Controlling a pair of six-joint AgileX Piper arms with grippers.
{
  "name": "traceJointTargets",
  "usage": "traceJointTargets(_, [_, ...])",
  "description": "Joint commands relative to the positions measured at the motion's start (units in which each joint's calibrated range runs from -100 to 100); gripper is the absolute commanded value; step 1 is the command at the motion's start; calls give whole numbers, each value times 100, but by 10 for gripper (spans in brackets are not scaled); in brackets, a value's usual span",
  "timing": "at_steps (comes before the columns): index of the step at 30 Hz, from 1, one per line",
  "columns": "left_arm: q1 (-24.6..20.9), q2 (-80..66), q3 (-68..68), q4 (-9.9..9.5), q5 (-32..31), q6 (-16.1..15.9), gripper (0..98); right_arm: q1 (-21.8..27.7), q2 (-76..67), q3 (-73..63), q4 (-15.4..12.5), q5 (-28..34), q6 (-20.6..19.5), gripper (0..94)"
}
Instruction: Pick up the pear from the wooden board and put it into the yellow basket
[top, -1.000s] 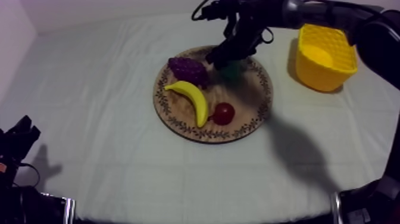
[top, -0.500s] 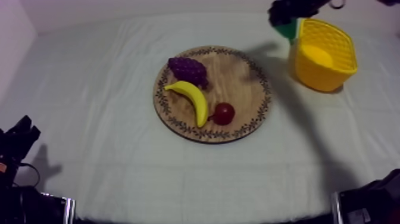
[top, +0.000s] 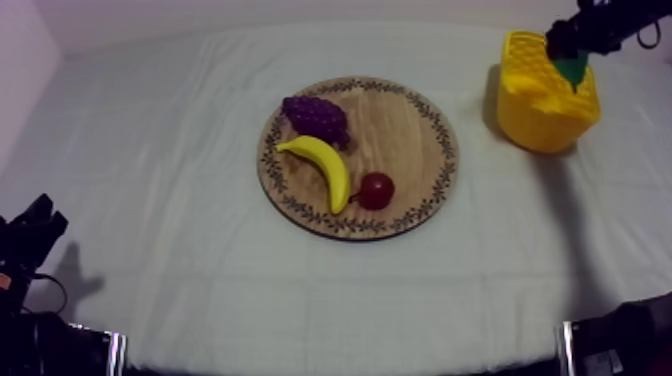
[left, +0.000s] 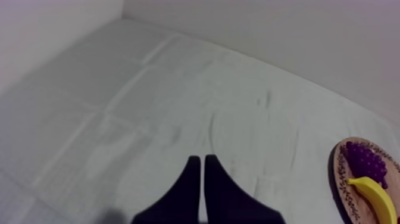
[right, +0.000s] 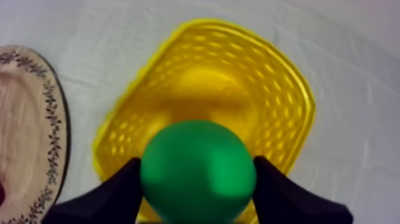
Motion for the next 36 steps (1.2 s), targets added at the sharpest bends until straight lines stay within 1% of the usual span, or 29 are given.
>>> traceJointTargets(1, [-1, -4, 0, 1, 0, 0, 1, 98, 332, -11, -3, -158, 1, 480])
traceJointTargets(8, [-1, -4, 0, 1, 0, 0, 1, 209, 1319, -134, 71, -693, -83, 531])
traceJointTargets(12, [-1, -4, 0, 1, 0, 1, 1, 207, 1679, -207, 122, -875, -212, 624])
traceJointTargets(14, [-1, -4, 0, 1, 0, 0, 1, 206, 1755, -231, 108, -929, -234, 652])
traceJointTargets(17, [-1, -4, 0, 1, 0, 0, 1, 198, 1747, -221, 103, -987, -258, 653])
traceJointTargets(19, [-1, -4, 0, 1, 0, 0, 1, 184, 1640, -149, 116, -1019, -250, 610])
traceJointTargets(20, [-1, -4, 0, 1, 0, 0, 1, 179, 1549, -80, 128, -1046, -243, 571])
traceJointTargets(21, [-1, -4, 0, 1, 0, 0, 1, 176, 1427, 14, 146, -1084, -252, 505])
traceJointTargets(24, [-1, -4, 0, 1, 0, 0, 1, 194, 903, 404, 193, -1193, -314, 213])
traceJointTargets(26, [-1, -4, 0, 1, 0, 0, 1, 232, 452, 690, 164, -1228, -306, 108])
traceJointTargets(29, [-1, -4, 0, 1, 0, 0, 1, 308, -315, 1150, 161, -1258, -407, 41])
traceJointTargets(32, [-1, -4, 0, 1, 0, 0, 1, 387, -1184, 1799, 270, -1447, -681, 30])
traceJointTargets(34, [-1, -4, 0, 1, 0, 0, 1, 429, -1833, 2404, 365, -1749, -936, 46])
traceJointTargets(36, [-1, -4, 0, 1, 0, 0, 1, 460, -2524, 3155, 479, -2208, -1172, 47])
